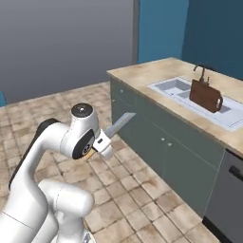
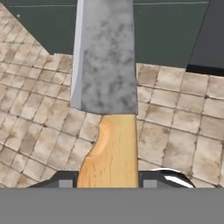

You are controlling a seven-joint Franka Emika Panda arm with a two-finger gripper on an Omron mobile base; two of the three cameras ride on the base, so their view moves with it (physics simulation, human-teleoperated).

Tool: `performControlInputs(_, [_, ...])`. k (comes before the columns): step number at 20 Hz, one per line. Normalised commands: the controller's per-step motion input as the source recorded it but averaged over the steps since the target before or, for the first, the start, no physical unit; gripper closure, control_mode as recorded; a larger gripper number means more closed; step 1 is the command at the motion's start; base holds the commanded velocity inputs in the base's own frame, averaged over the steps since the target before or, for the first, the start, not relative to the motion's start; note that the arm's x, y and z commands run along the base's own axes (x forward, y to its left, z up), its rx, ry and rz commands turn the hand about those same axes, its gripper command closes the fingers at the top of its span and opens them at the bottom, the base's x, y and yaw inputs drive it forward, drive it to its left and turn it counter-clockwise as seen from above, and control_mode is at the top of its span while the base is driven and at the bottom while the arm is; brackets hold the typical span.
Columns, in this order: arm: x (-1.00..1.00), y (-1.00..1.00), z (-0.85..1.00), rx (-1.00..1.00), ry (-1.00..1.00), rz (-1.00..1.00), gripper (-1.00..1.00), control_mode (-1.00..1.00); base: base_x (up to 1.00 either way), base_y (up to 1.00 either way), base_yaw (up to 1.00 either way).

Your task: Move the cutting board and knife to the sink. Then move spray from the cabinet to the counter.

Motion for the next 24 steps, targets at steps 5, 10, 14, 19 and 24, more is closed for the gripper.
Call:
performControlInputs(5, [0.00,0.00,0.00,0.00,0.00,0.00,1.00,1.00,0.09,0.00,-0.61])
performControlInputs(10, [0.00,0.00,0.00,0.00,0.00,0.00,1.00,1.00,0.32,0.23,-0.51])
performControlInputs(14, [0.00,0.00,0.00,0.00,0.00,0.00,1.00,1.00,0.70,0.61,-0.38])
performControlInputs(19, [0.00,0.00,0.00,0.00,0.00,0.00,1.00,1.00,0.73,0.63,-0.25])
performControlInputs(24, [0.00,0.00,0.00,0.00,0.00,0.00,1.00,1.00,0.89,0.45,-0.28])
